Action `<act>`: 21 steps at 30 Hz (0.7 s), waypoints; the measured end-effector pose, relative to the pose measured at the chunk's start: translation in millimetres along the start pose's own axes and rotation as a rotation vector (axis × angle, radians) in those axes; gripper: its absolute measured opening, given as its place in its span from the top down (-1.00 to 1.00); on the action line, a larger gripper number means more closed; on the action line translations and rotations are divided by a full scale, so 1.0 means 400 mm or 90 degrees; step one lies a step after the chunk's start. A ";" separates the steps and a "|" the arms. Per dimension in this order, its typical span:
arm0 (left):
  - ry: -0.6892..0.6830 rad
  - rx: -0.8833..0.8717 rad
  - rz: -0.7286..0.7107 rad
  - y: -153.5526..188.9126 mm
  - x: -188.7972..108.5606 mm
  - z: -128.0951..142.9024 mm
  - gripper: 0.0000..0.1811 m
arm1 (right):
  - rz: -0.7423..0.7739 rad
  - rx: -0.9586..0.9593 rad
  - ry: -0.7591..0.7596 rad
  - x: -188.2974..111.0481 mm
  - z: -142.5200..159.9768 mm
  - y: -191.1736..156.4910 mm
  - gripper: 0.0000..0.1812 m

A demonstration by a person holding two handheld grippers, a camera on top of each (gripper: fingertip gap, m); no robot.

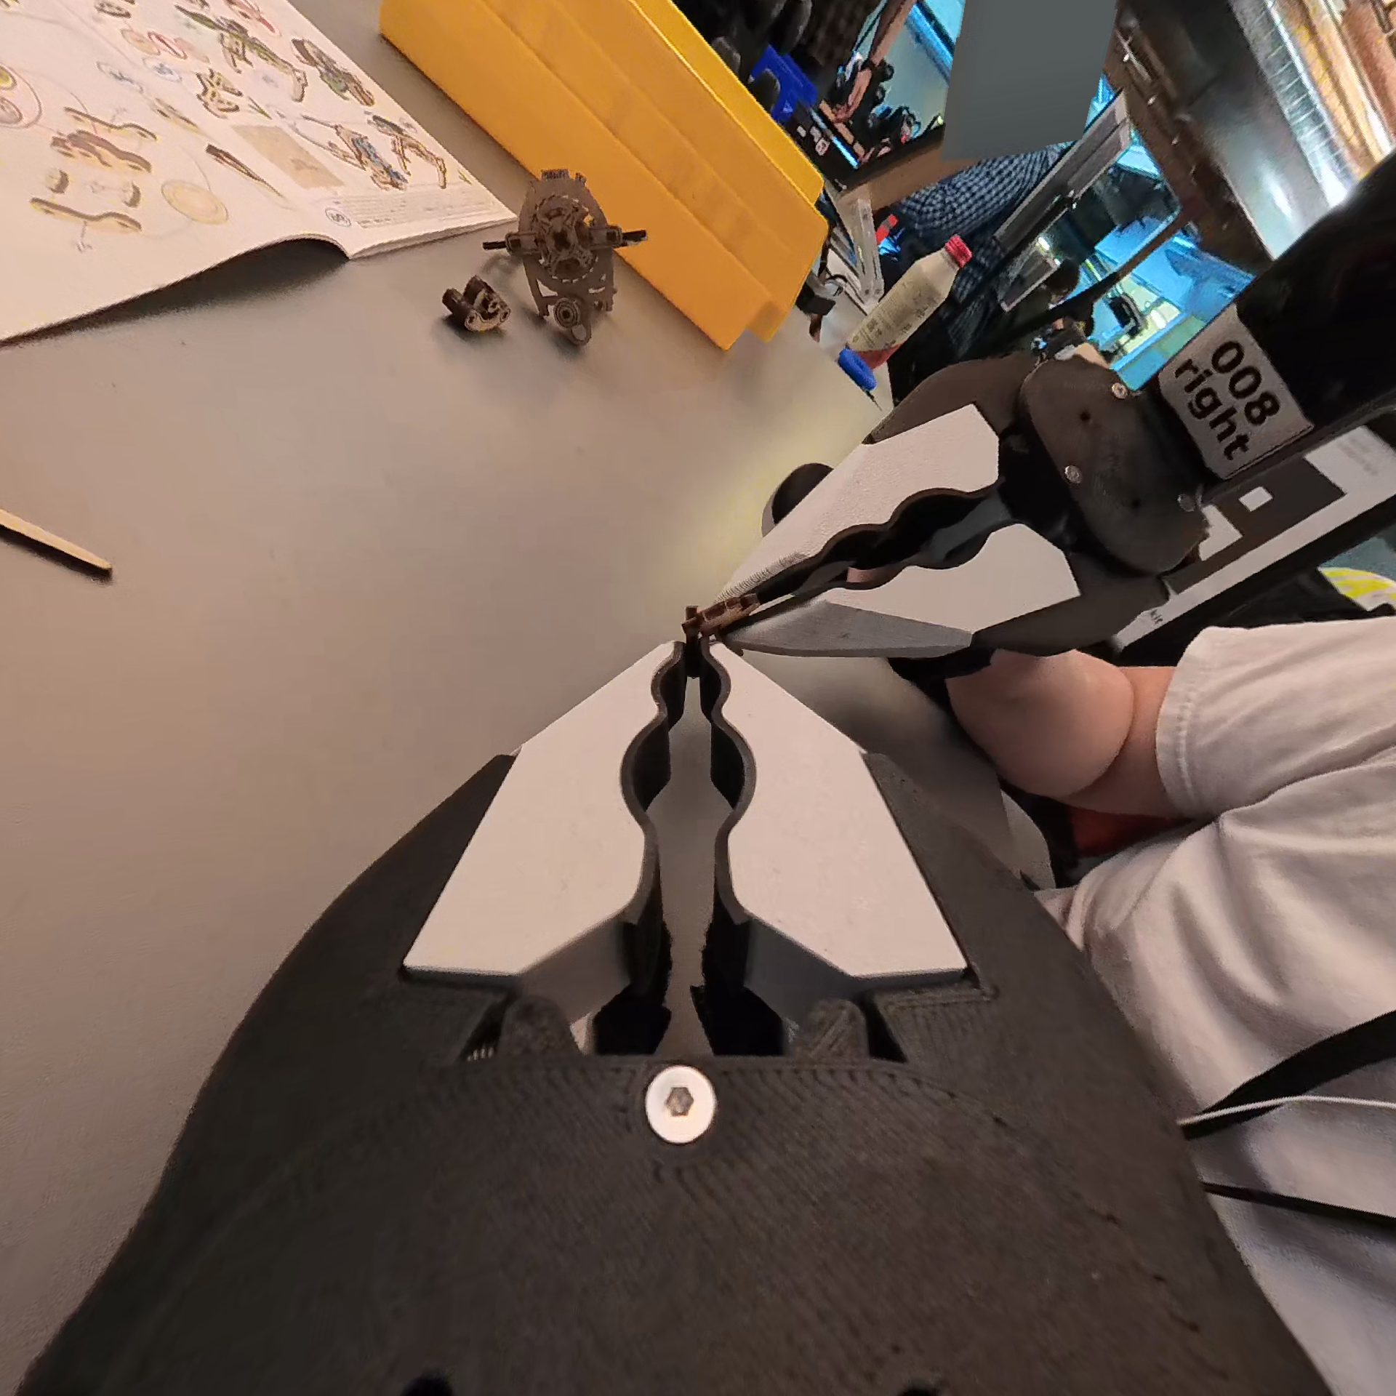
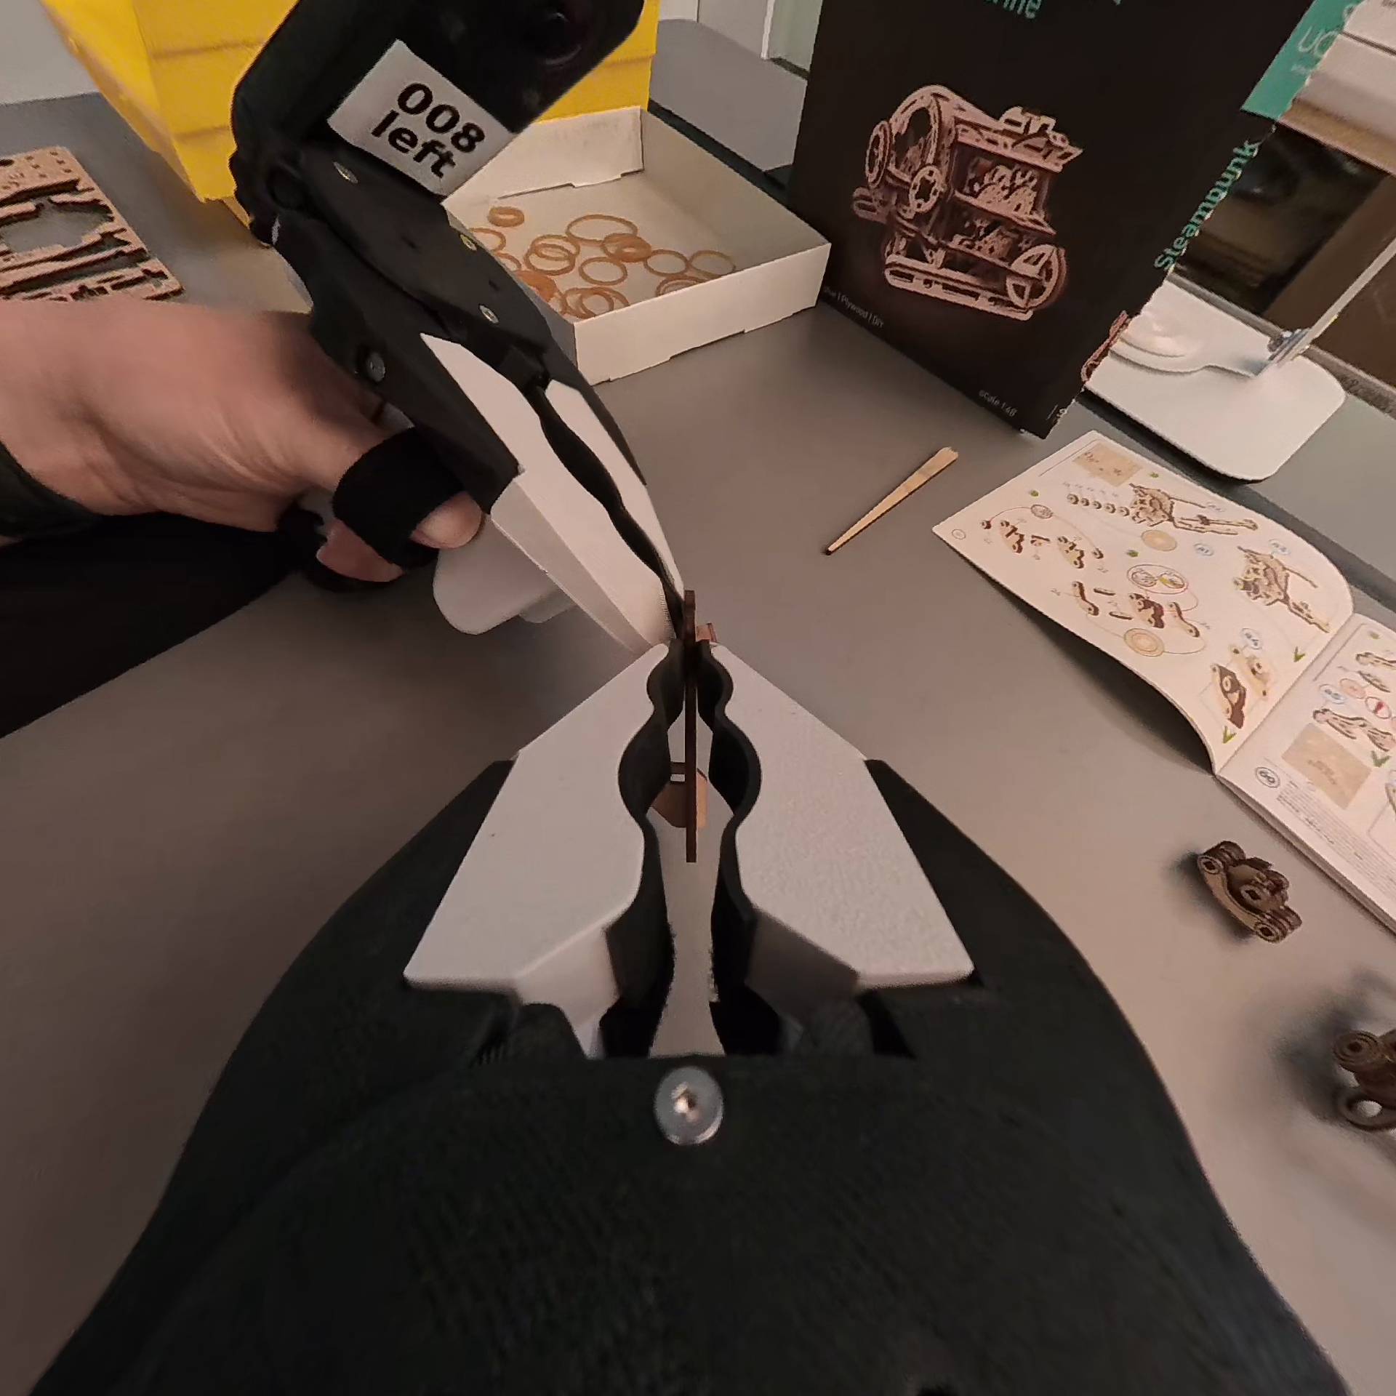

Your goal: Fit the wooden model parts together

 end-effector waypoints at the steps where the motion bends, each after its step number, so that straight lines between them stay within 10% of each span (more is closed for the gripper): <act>1: 0.001 0.003 -0.003 0.001 0.000 -0.001 1.00 | 0.004 -0.003 -0.001 -0.001 -0.001 0.000 0.97; 21: 0.048 0.016 0.024 0.014 -0.008 -0.015 1.00 | 0.032 -0.010 0.116 -0.068 -0.031 0.017 0.97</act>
Point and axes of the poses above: each gripper's, where its closed fingertips meet, x out along the fingers, z out of its underside, y = z × x across the jaws, the point moved 5 cm from there along -x, back along the fingers, and after that the axes turned 14 degrees about -y, right-handed, at the moved point
